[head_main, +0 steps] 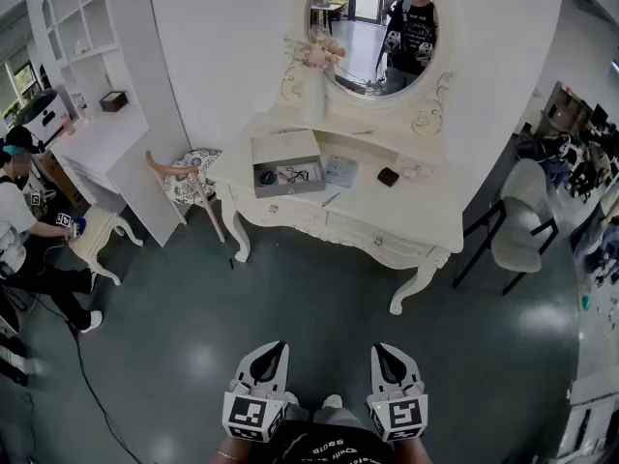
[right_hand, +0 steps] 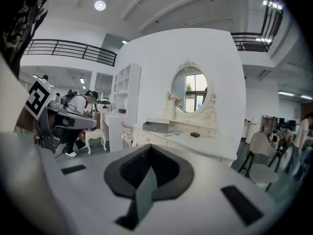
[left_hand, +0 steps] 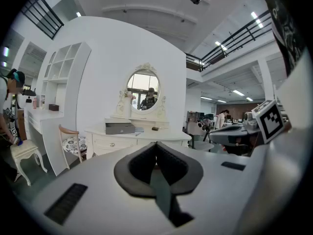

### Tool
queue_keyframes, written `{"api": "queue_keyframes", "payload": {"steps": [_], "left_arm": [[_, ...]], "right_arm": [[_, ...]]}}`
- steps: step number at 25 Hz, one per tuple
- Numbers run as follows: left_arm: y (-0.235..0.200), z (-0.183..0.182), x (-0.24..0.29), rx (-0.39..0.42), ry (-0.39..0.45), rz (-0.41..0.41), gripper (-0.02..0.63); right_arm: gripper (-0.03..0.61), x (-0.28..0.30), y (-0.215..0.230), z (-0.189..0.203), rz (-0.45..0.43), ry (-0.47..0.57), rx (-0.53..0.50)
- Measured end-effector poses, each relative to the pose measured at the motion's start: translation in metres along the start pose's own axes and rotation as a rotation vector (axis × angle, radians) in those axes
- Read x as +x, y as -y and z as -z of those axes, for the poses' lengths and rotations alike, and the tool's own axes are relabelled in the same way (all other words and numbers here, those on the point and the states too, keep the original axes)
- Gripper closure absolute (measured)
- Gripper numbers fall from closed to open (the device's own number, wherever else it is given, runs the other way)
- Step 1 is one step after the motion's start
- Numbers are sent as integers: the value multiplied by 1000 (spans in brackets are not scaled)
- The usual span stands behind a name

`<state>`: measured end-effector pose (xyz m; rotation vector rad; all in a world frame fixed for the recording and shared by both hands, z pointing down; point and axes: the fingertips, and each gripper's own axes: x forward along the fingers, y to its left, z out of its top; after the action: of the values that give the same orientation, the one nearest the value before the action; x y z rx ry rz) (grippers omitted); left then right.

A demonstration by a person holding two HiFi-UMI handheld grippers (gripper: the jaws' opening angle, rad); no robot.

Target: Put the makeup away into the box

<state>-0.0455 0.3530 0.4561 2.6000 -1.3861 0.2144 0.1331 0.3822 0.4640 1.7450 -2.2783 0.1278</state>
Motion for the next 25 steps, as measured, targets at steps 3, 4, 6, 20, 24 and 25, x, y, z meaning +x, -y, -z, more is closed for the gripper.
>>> {"api": "queue_keyframes", "payload": {"steps": [3,4,6,20,24,25], "left_arm": [[-9,-2,1,-7,7,-2,598],[-11,-2,1,-7,9,-1,598],[-16,-2,2,-8,11,2,598],[-46,-3,-2,-8,34,35,598],[-54,-3,-4,7,32,45,598],[-55,-5,-4,7,33,47,598]], "right_arm": [[569,6,-5,-5,-1,11,-4],[569,7,-7,-5,0,12,-8],[569,11,-10,-5,6,9,-16],[568,26,-31,-12,25,46,30],[568,28,-41,-13,31,42,34],[568,28,-41,-15,35,39,31]]}}
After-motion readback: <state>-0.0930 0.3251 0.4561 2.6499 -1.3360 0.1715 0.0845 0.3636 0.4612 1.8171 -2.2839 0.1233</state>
